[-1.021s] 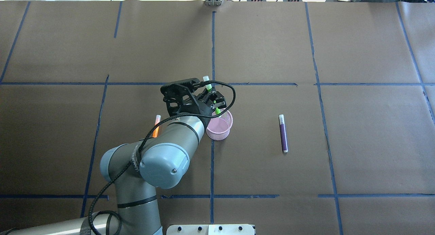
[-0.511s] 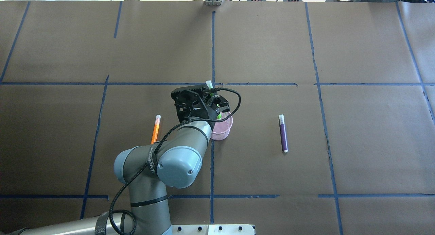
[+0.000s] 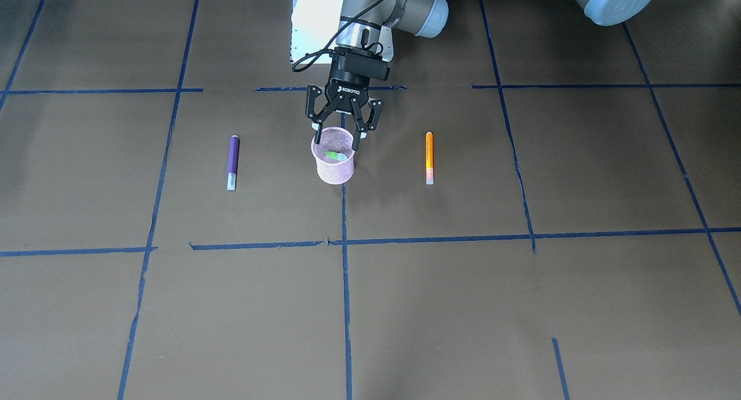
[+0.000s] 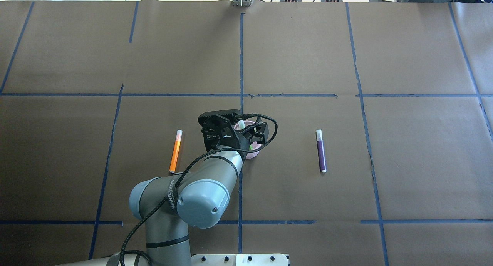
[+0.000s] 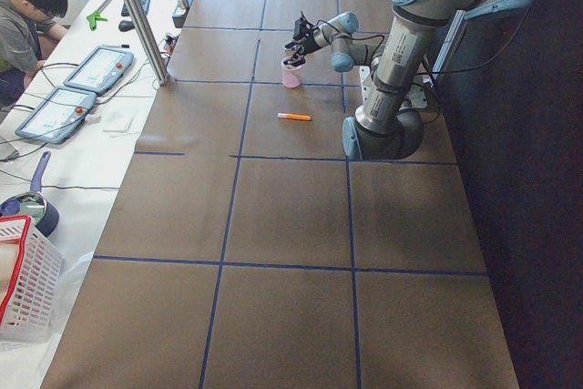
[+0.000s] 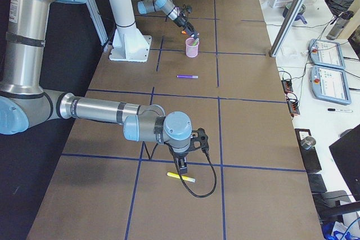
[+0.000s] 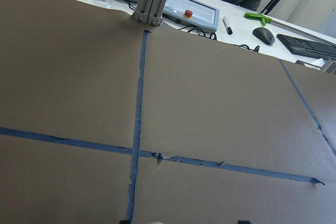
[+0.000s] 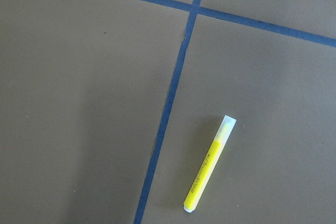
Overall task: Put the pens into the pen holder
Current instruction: 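Lower the green marker into the cup and open the left gripper, then move the left gripper above the orange marker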
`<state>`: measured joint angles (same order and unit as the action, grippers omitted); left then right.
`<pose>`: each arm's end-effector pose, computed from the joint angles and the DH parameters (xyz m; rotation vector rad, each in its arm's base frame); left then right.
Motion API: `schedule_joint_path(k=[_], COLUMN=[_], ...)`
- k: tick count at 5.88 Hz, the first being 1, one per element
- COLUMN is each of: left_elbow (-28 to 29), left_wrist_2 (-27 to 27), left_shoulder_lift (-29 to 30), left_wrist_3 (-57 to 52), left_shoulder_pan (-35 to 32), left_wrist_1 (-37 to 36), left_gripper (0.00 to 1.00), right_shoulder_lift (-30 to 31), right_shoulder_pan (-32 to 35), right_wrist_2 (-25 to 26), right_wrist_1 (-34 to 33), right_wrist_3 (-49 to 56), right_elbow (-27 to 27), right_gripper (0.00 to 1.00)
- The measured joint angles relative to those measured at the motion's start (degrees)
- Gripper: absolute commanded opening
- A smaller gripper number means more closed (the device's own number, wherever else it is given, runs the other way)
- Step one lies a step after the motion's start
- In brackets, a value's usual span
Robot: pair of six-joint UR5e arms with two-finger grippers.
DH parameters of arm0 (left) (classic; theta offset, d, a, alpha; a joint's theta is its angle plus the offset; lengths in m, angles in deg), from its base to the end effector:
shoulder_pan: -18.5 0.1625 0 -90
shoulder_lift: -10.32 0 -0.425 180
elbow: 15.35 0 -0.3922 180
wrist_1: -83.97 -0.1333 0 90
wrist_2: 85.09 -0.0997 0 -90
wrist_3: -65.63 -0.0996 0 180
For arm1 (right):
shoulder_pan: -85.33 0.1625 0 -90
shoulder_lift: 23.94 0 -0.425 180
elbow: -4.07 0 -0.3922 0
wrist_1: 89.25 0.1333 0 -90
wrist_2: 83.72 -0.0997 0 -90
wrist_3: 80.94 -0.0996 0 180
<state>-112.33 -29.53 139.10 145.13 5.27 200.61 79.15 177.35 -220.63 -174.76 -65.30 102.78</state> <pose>0.5877 -0.3330 0.1426 0.7597 1.0924 -0.4195 0.0744 -0.3923 0.6743 0.1278 -0.8106 -0.2250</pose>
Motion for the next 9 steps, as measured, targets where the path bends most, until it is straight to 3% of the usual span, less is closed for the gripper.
schedule_joint_path(k=[3, 5, 9], left_elbow=[-8.1, -13.1, -18.4], left_wrist_2=[14.9, 31.5, 58.5], left_shoulder_lift=[-1.6, -1.8, -5.3], left_wrist_3=[-3.2, -5.1, -24.2], left_shoulder_pan=[-3.4, -10.6, -24.2], left_wrist_1=[-7.4, -18.1, -37.4], left_gripper=[1.0, 1.0, 1.0], right_shoulder_lift=[0.0, 0.0, -0.3], right_shoulder_pan=[0.0, 0.0, 0.0], right_wrist_2=[-0.1, -0.1, -2.7], right_wrist_1=[0.0, 0.0, 0.5], right_wrist_3=[0.0, 0.0, -1.3], right_elbow=[0.0, 0.1, 0.1], right_gripper=[1.0, 1.0, 1.0])
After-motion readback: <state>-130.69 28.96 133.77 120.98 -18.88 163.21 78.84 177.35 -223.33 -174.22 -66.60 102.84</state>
